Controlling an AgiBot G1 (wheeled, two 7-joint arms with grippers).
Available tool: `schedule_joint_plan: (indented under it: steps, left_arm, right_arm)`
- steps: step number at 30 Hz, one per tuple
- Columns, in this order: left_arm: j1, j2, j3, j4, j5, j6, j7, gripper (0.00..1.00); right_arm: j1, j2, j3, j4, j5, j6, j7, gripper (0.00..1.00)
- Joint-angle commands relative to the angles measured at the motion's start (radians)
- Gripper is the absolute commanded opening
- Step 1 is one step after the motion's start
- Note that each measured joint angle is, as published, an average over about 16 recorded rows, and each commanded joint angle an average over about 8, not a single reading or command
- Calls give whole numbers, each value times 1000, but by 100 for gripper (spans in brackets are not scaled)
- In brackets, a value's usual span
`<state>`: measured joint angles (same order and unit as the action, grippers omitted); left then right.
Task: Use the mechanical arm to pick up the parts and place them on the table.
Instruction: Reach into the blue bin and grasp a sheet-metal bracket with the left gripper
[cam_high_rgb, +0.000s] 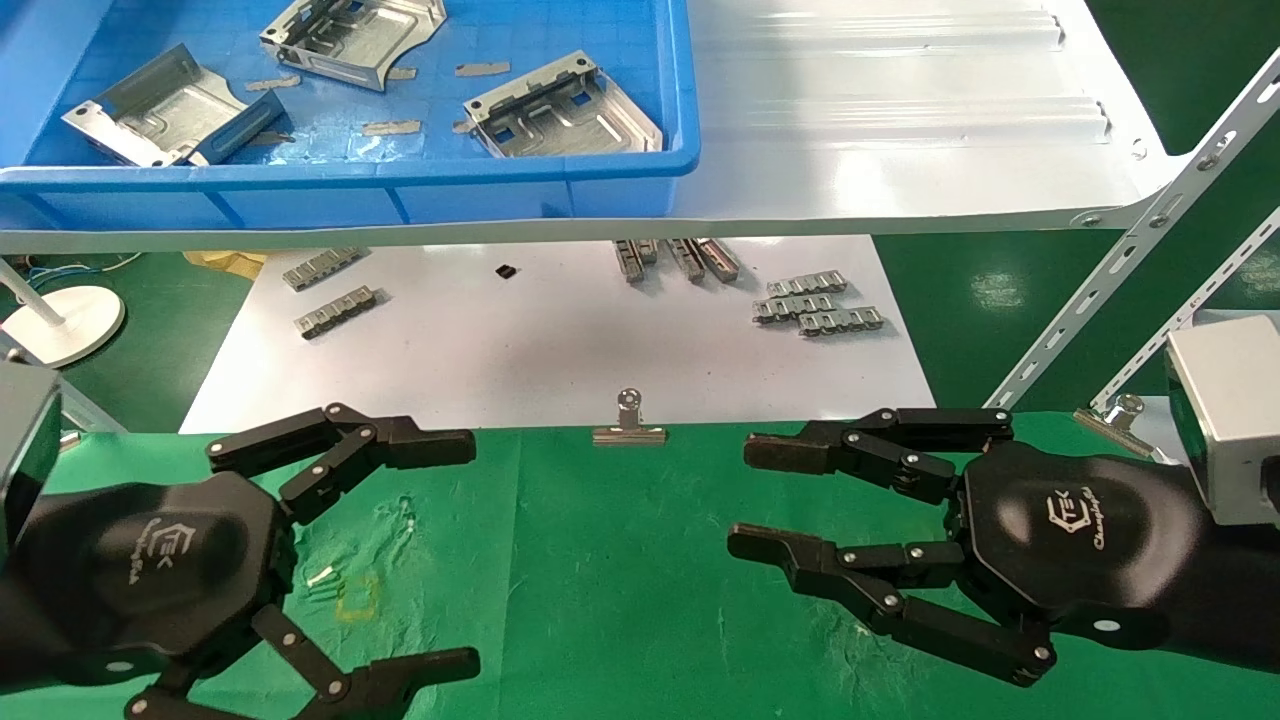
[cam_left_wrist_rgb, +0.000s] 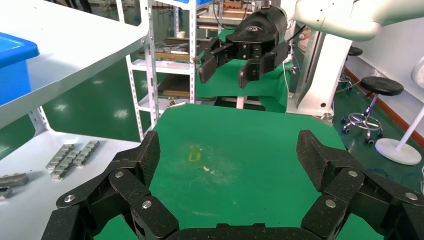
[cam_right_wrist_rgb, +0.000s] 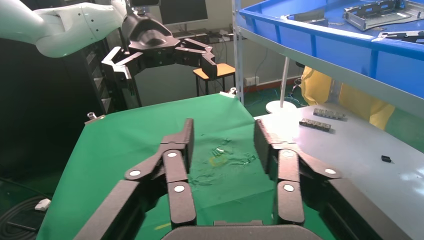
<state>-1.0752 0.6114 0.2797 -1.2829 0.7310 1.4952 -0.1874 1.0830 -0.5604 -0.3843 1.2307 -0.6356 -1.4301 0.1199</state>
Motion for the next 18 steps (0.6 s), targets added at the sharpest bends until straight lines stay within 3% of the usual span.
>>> schedule_joint_plan:
  steps: [1,18]
  left_arm:
    - [0,0,0,0,0,0,0,100]
    - [-46,-4,-5,8,20,-22,-8,100]
  right_arm:
    - [0,0,0,0,0,0,0,0]
    - [0,0,0,0,0,0,0,0]
